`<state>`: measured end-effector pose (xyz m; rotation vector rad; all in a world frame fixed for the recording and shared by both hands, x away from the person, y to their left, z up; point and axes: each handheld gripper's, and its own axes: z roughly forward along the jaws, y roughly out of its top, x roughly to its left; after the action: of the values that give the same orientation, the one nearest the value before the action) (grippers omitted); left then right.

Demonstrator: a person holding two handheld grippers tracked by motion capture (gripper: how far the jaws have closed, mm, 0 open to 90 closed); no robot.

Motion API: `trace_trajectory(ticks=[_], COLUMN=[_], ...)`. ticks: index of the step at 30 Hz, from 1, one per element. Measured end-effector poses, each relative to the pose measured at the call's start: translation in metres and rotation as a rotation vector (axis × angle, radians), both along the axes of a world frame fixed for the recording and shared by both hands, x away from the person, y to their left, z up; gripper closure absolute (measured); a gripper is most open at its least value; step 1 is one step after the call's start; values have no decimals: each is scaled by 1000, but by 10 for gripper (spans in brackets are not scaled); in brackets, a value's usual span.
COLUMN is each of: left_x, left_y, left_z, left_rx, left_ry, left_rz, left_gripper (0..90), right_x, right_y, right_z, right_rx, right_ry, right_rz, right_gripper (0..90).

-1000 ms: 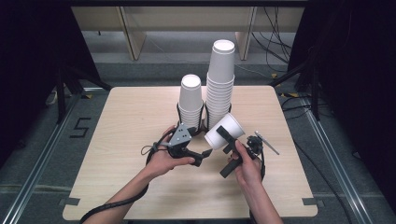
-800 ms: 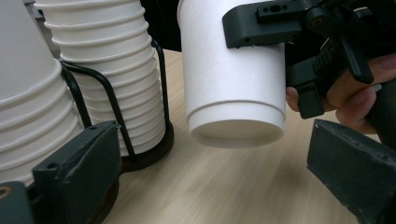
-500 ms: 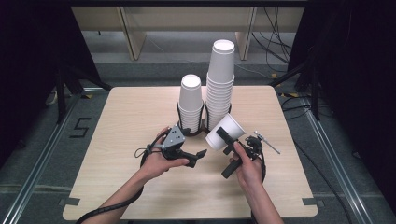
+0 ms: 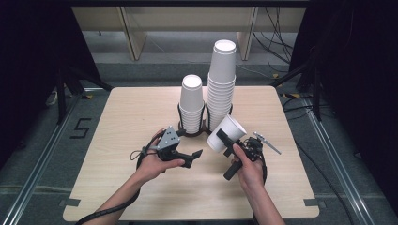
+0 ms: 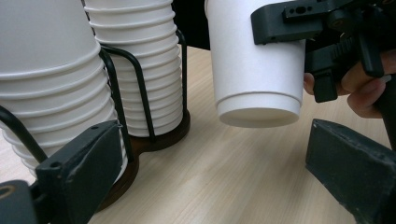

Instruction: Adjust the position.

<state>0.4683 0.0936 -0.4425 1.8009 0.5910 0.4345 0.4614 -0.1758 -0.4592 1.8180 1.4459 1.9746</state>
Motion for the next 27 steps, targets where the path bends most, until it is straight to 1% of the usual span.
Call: trace_trajectory(ticks=[1,2,3,4,6,7,8,11,12,13,14,15,16,17,18,19,21,22,23,24,26,27], left_x=[0,0,0,0,0,0,0,0,0,1,1,1,1,2,1,1,1,1,1,1,1,2], left_y=[0,0,1,1,2,2,3,4,5,6,7,9,10,10,12,12,14,14,15,16,17,18], left_z=[0,0,0,0,-1,-1,-1,-1,-2,-2,-1,-1,-1,-1,-1,-1,-1,-1,-1,-1,-2,-2], left_rx=[-1,-3,-4,-2,1,2,2,1,-4,-12,-6,-8,-5,-14,-6,-6,-7,-9,-8,-9,-4,-9], left_ry=[0,0,0,0,0,0,1,4,4,1,5,3,4,1,5,4,4,5,5,8,11,12], left_rz=[0,1,2,3,5,7,8,14,18,18,25,30,32,30,37,38,41,45,48,50,56,65], left_gripper=[34,35,35,35,36,36,36,38,38,38,39,40,40,41,41,41,41,42,43,44,45,47], right_x=[-1,0,-2,-1,-2,-2,-1,-2,-2,-3,-3,-3,-3,-3,-3,-4,-4,-5,-5,-5,-6,-6], right_y=[0,0,2,1,2,1,0,0,0,0,0,-1,-2,-3,-3,-3,-3,-4,-3,-4,-3,-4], right_z=[1,0,2,2,4,3,3,6,6,6,7,7,7,7,7,7,7,8,8,8,9,9], right_rx=[-1,-15,11,-34,-40,-67,-84,-109,-142,-159,-165,-192,-213,-234,-232,-254,-275,-293,-287,-312,-318,-348], right_ry=[3,-8,7,-10,-13,-34,-49,-59,-63,-72,-79,-98,-103,-113,-125,-127,-132,-139,-135,-147,-160,-169], right_rz=[4,-1,3,-2,2,0,-1,-1,-8,-10,-12,-14,-18,-21,-14,-17,-22,-26,-26,-28,-21,-25], right_gripper=[190,190,190,190,190,190,190,190,189,190,190,189,190,189,190,190,190,189,190,189,189,190])
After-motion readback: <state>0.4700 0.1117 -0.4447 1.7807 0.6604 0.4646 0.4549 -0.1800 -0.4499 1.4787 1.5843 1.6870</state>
